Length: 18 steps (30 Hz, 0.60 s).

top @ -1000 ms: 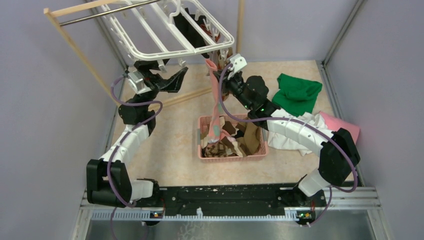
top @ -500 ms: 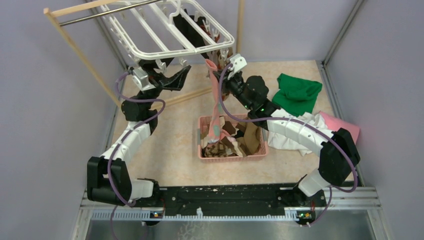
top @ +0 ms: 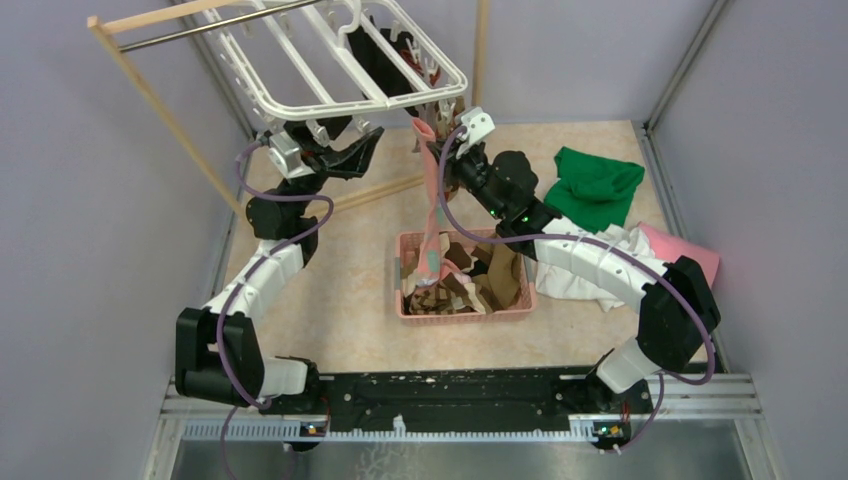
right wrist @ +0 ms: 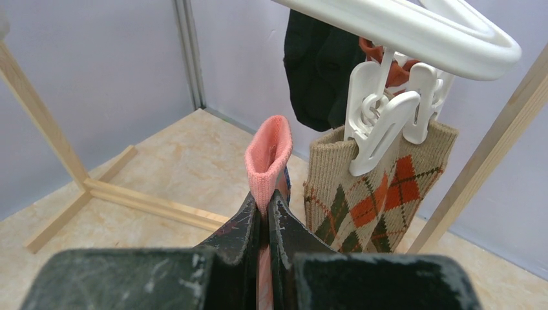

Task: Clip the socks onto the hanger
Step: Adjust the hanger at the center of the board, then open the clamp at the hanger.

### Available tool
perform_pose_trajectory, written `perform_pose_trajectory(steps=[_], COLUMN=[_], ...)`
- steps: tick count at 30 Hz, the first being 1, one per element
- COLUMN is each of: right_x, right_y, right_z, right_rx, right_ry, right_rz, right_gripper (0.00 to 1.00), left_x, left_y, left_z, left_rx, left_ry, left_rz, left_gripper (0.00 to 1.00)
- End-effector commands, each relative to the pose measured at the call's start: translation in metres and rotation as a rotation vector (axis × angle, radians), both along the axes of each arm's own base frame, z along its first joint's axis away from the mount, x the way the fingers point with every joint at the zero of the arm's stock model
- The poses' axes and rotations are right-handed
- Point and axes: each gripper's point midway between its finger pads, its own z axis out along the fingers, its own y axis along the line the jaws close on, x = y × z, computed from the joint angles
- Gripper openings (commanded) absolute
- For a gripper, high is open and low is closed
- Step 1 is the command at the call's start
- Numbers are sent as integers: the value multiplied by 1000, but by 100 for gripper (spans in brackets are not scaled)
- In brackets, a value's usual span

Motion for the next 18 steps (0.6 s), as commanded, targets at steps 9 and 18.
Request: perform_pose_trajectory(steps=[9, 18], right_x=[-2, -3], right_y=[-5, -5], right_z=[37, 36], right_rx=[71, 69], right_ry=[-61, -61], right_rz=[4, 4], right_gripper=[0, 0], left_x=[-15, -17], left_y=[1, 1], left_z=[25, 28], left_rx=[-28, -43], left_ry=[-84, -77], left_rz=[-11, -25], left_gripper=[53, 26])
